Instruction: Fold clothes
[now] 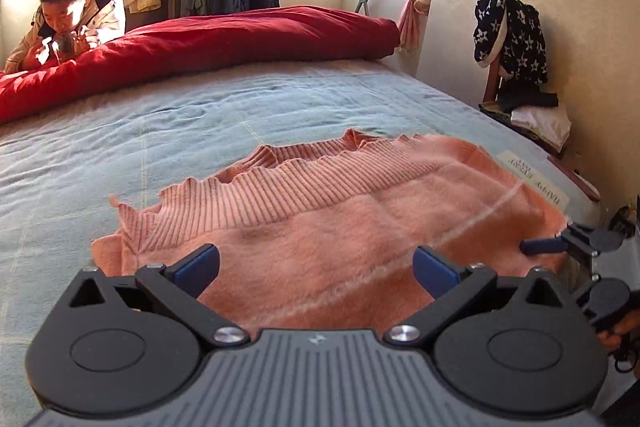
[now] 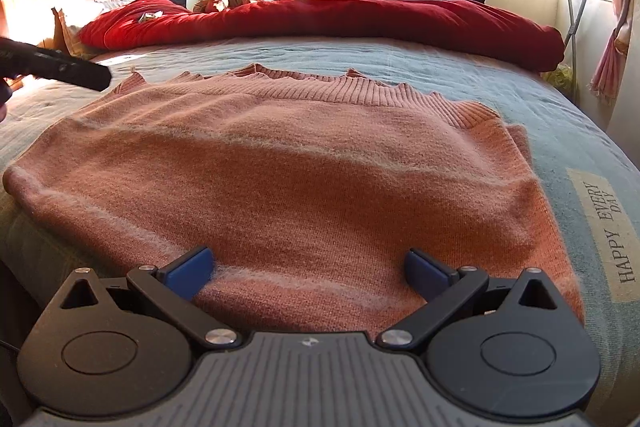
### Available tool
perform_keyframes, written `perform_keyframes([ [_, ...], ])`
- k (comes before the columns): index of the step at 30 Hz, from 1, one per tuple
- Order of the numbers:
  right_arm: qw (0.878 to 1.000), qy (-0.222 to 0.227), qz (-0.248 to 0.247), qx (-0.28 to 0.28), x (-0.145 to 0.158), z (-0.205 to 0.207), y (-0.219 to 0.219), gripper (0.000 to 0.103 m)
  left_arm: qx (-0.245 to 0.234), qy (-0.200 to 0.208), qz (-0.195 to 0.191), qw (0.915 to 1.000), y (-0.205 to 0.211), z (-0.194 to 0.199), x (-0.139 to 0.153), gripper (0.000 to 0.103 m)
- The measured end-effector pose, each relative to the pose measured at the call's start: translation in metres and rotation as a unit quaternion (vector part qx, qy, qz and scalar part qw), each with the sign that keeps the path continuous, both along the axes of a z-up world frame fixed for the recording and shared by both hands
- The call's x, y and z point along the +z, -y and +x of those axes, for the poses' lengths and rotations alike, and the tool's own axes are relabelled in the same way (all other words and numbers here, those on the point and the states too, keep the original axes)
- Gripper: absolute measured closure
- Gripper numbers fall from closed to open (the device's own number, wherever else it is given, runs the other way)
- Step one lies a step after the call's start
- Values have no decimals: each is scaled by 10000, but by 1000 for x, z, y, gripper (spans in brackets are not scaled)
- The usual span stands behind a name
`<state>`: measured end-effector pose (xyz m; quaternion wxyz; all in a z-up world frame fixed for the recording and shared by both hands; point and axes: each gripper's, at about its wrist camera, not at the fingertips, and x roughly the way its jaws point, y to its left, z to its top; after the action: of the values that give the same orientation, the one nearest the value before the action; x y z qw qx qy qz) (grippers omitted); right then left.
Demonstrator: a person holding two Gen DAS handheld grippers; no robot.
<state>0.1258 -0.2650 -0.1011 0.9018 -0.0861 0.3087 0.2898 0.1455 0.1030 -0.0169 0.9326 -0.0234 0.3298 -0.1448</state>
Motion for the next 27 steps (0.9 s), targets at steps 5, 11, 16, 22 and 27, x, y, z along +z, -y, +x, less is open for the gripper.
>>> perform_keyframes([
  [5, 10000, 38, 59, 53, -1, -1, 3, 0, 616, -561, -265, 9962, -8, 28, -35, 1],
  [11, 9998, 124, 117, 82, -4, -1, 4, 0, 1136, -338, -88, 9929, -18, -3, -39, 1],
  [16, 9996, 205, 151, 84, -5, -2, 4, 0, 1094, -341, -429, 9925, -15, 0, -24, 1],
  [22, 9995, 156, 278, 38, 7, 16, 1, 0, 1197, -508, -392, 9907, -3, 13, -35, 1],
  [27, 9991, 85, 423, -17, 20, 39, -4, 0, 1231, -453, -603, 9895, -11, 6, -38, 1],
])
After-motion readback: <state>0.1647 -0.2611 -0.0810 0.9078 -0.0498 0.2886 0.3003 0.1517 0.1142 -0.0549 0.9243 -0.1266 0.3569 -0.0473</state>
